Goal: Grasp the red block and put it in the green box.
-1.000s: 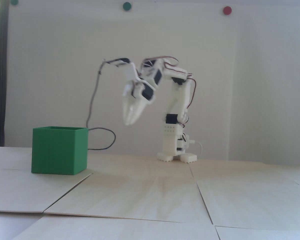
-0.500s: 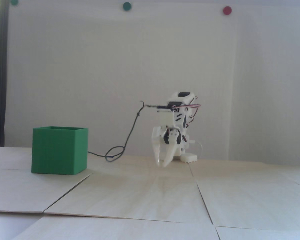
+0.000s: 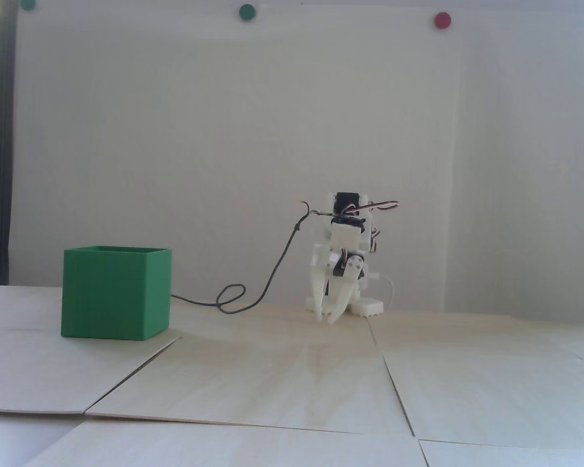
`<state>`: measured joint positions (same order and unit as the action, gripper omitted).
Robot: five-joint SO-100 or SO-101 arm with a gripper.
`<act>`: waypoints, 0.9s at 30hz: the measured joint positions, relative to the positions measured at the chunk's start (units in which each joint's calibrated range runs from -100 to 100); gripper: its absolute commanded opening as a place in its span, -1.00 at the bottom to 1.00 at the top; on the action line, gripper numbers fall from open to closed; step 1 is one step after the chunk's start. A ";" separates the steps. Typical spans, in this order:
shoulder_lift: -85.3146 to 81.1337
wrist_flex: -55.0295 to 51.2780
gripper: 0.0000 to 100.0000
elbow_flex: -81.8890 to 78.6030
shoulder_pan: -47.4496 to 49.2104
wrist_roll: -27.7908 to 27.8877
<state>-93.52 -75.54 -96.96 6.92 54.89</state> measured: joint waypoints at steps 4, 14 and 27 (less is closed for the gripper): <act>-0.42 -0.08 -0.95 0.00 0.08 0.00; -0.42 -0.08 -0.95 0.00 0.08 0.00; -0.42 -0.08 -0.95 0.00 0.08 0.00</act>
